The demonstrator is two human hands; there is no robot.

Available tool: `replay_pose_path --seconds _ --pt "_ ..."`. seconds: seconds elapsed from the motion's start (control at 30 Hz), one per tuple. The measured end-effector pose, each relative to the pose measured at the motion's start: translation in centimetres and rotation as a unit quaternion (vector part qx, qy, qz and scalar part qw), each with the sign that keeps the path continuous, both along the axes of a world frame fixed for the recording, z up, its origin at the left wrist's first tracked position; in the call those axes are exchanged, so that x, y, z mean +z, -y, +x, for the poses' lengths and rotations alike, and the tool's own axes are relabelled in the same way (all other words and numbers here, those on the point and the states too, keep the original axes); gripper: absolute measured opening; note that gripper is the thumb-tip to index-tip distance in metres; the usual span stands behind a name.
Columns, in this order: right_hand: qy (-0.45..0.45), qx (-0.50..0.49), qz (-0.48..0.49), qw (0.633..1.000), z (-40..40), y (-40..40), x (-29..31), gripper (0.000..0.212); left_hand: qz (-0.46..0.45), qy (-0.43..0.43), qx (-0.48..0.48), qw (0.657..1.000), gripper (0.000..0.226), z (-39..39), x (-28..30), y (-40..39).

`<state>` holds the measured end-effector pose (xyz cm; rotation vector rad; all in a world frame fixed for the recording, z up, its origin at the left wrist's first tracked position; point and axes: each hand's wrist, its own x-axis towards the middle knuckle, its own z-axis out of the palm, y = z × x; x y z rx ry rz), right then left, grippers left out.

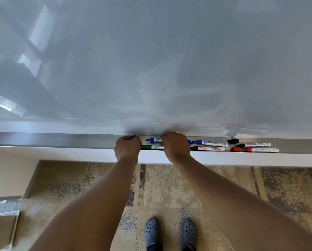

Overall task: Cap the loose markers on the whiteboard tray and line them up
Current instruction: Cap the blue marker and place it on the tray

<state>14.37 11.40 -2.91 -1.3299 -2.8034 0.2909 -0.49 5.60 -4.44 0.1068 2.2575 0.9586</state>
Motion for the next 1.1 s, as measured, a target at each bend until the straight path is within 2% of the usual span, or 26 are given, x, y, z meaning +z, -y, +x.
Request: replay_pose_path --seconds 0.13,0.23,0.37,0.57,0.77,1.1 --pt "-0.021 0.005 0.017 1.000 0.4 0.3 0.5 0.033 0.031 0.061 0.035 0.997 0.011 0.2 0.8 0.0" --pt "-0.029 0.002 0.027 0.999 0.9 0.8 1.1 0.035 0.037 0.110 0.051 0.992 0.019 0.3 1.7 0.1" --pt "-0.044 -0.021 0.042 0.998 1.5 1.1 2.2 0.033 0.061 0.174 0.116 0.976 0.017 0.8 2.9 0.2" --pt "-0.079 -0.035 0.078 0.993 2.8 1.7 5.3 0.035 0.128 0.224 0.103 0.961 0.022 2.3 5.5 1.5" --pt "-0.122 -0.038 0.108 0.986 4.6 2.7 8.9 0.043 0.164 0.232 0.092 0.954 0.025 3.9 8.9 3.1" --pt "-0.219 -0.038 0.146 0.964 7.1 3.4 16.3 0.037 0.240 0.192 0.029 0.951 0.026 6.6 16.5 4.0"
